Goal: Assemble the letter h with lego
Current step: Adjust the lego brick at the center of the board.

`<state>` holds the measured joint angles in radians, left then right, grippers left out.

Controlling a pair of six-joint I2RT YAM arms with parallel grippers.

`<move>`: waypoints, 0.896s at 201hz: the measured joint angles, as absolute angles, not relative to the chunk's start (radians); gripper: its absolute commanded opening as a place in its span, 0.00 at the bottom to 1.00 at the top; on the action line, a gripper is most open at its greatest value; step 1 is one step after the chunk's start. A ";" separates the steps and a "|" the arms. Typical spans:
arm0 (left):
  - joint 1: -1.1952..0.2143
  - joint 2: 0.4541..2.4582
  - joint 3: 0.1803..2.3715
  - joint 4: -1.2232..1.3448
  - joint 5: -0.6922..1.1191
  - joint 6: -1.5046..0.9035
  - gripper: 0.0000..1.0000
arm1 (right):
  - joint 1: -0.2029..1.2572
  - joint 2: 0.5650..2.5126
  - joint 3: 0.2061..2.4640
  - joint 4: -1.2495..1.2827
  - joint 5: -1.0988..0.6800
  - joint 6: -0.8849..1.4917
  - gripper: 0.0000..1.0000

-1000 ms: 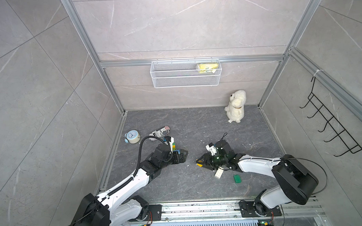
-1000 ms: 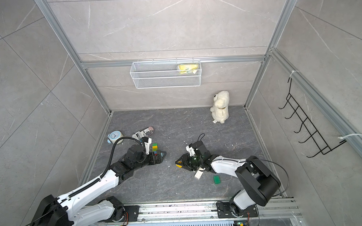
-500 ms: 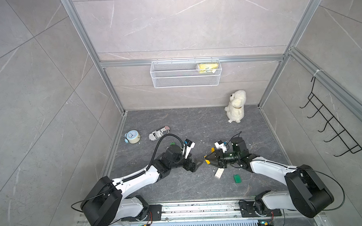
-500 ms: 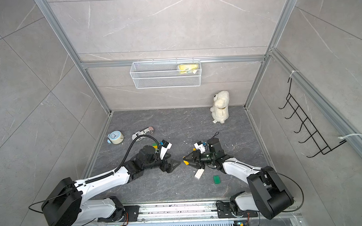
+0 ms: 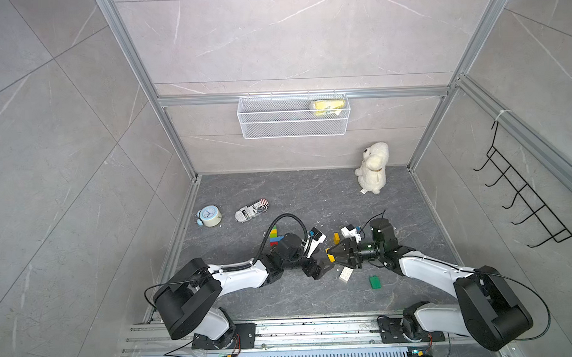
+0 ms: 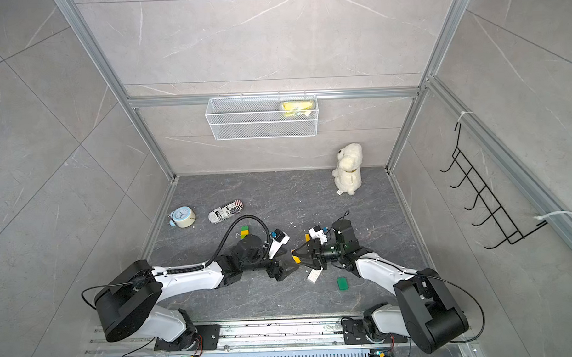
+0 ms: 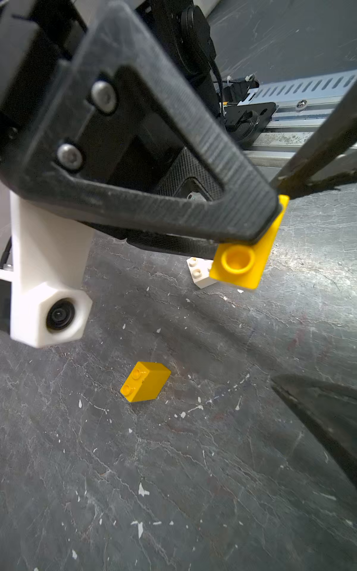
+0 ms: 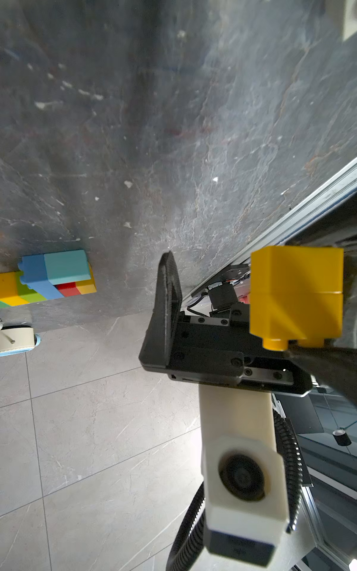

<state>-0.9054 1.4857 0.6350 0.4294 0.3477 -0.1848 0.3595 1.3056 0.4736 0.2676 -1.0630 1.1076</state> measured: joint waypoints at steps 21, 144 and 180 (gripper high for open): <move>-0.906 1.496 0.659 0.434 0.350 -0.181 0.86 | 0.359 1.306 0.467 0.268 -1.064 1.108 0.36; -0.934 1.545 0.741 0.380 0.369 -0.163 0.51 | 0.354 1.305 0.464 0.271 -1.063 1.107 0.36; -0.941 1.545 0.748 0.358 0.368 -0.154 0.42 | 0.354 1.305 0.464 0.260 -1.063 1.096 0.39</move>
<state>-0.9409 1.5452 0.7479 0.3580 0.3679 -0.1543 0.3538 1.3048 0.4637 0.2596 -1.0630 1.0962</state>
